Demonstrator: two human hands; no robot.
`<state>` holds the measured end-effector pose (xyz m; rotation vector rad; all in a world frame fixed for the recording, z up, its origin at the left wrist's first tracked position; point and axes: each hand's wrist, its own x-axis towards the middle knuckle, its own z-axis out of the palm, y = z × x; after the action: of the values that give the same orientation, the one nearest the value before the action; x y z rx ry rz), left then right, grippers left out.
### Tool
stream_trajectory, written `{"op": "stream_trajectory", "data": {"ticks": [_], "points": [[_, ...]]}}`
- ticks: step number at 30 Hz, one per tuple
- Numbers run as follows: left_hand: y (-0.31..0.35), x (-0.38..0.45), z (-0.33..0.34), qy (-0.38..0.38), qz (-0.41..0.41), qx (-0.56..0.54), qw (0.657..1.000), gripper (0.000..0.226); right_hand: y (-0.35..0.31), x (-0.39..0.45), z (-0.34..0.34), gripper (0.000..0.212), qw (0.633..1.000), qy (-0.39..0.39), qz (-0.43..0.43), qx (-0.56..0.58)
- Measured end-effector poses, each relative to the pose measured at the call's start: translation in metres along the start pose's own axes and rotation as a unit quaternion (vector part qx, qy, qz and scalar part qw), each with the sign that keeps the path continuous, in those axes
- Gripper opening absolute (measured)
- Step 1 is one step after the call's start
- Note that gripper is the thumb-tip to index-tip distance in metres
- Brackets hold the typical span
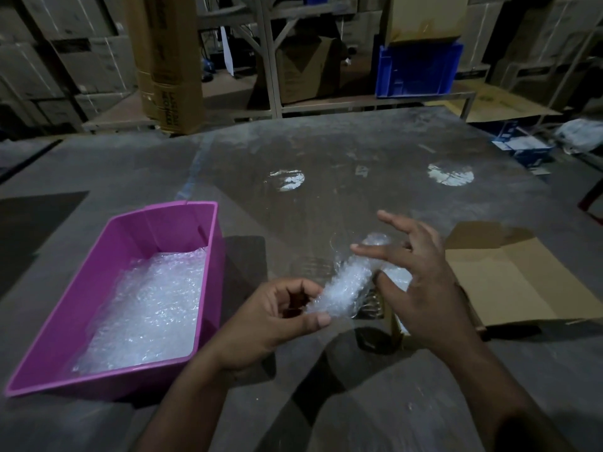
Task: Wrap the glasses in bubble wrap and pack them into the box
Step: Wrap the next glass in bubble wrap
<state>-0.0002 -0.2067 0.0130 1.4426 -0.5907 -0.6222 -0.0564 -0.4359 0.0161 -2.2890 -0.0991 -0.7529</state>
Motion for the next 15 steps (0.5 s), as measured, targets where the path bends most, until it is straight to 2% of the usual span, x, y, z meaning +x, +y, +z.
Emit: {"op": "stream_trajectory", "data": {"ticks": [2,4,6,8,12,13,15], "points": [[-0.002,0.001,0.010,0.019,0.017,-0.054,0.998,0.017,0.000,-0.003,0.003,0.064,0.999,-0.038,-0.024,-0.007],[-0.003,0.004,0.017,0.051,0.045,-0.080,0.994,0.018,-0.001,-0.008,0.007,0.070,0.994,-0.104,-0.008,0.034],[-0.005,0.008,0.022,0.087,0.068,-0.091,0.990,0.020,-0.004,-0.013,0.009,0.068,0.983,-0.154,0.033,0.097],[-0.006,0.012,0.025,0.130,0.081,-0.108,0.982,0.024,-0.010,-0.017,0.011,0.065,0.956,-0.193,0.095,0.197],[-0.006,0.021,0.031,0.233,0.104,-0.144,0.956,0.032,-0.024,-0.021,0.015,0.037,0.876,-0.187,0.180,0.407],[-0.008,0.023,0.033,0.262,0.100,-0.153,0.948,0.039,-0.026,-0.023,0.017,0.038,0.863,-0.187,0.194,0.427],[-0.010,0.025,0.037,0.311,0.089,-0.172,0.930,0.056,-0.026,-0.028,0.024,0.056,0.861,-0.203,0.200,0.420]]}}
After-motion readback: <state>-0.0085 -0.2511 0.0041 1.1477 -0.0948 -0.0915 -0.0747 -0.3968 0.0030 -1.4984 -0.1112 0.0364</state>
